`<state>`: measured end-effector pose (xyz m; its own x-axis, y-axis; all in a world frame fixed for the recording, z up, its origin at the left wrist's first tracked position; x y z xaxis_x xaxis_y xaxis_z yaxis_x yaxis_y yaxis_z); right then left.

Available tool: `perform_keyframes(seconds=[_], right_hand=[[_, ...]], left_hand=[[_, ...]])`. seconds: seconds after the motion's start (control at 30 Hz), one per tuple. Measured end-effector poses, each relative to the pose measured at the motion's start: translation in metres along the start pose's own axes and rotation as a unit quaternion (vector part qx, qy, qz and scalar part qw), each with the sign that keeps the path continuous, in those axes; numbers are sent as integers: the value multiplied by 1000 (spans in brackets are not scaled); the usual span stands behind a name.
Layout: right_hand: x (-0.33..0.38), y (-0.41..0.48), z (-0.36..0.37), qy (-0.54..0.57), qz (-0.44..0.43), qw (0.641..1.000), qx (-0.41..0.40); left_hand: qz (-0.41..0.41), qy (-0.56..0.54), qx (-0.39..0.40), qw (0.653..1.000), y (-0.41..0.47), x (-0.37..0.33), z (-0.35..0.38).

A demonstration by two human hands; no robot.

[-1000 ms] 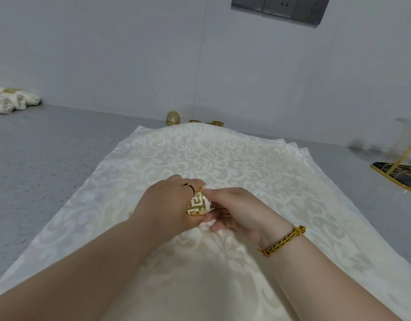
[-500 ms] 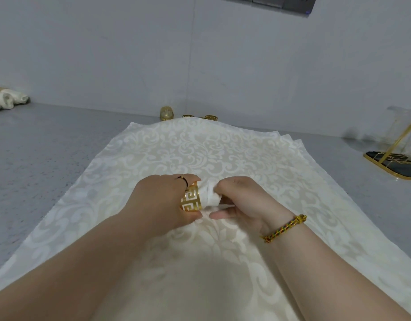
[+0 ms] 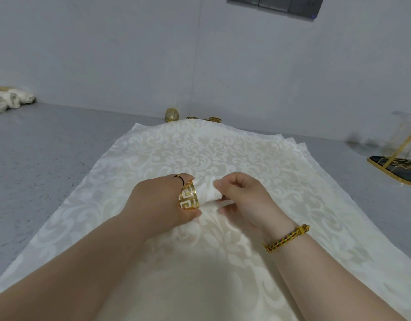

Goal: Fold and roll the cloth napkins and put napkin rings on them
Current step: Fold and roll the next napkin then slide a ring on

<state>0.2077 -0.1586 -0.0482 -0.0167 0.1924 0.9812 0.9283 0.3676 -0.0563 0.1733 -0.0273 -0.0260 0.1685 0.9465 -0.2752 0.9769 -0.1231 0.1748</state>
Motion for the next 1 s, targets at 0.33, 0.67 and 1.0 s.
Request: perform_keyframes(seconds=[0.33,0.67,1.0], right_hand=[[18,-6,23,-214,-68,974,13],[29,-6,25,-229,-89,961,126],[33,-5,27,-164,-150,971,85]], left_hand=[[-12,41,-8,999,2,-3,1],[1,32,-13,999,-1,-5,-11],[-29,-39,25,998,-4,7,-7]])
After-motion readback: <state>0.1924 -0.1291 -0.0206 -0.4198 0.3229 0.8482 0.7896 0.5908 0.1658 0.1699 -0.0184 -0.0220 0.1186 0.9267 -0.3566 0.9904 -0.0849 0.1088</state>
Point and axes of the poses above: each hand's wrist, its own y-axis towards the middle knuckle, its own z-axis out of the palm, x = y × z, the point moved 10 cm from there along y, towards the middle knuckle, and after that the axes turned 11 degrees about x, right-handed, at the moved point
